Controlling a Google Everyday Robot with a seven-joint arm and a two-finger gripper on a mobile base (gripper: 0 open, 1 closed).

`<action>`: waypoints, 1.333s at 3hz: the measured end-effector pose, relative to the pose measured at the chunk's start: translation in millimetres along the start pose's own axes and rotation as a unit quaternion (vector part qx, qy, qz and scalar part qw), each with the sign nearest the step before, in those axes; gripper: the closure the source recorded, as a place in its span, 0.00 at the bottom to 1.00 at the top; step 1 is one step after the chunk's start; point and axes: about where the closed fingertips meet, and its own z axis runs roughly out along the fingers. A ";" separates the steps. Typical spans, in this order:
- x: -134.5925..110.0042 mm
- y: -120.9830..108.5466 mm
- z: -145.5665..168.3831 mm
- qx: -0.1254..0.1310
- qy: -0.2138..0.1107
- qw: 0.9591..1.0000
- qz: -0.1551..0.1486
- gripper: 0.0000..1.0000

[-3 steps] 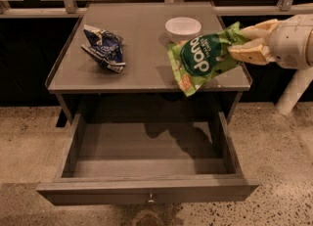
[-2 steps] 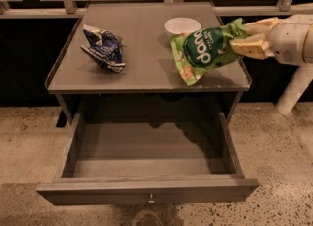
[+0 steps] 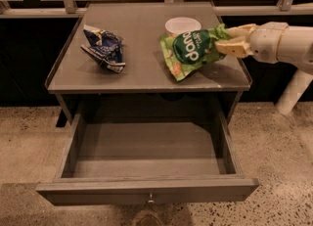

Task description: Pick green rice chip bag from top drawer and place on counter

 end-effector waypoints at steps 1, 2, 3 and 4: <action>2.1 -1.1 4.2 -0.002 -0.002 1.000 0.002 0.81; 2.1 -1.0 4.3 -0.002 -0.002 1.000 0.002 0.58; 2.1 -1.0 4.3 -0.002 -0.002 1.000 0.002 0.35; 2.1 -1.0 4.4 -0.002 -0.002 1.000 0.002 0.12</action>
Offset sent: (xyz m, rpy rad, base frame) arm 0.0039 0.0009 -0.0026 0.0053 0.0008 0.0040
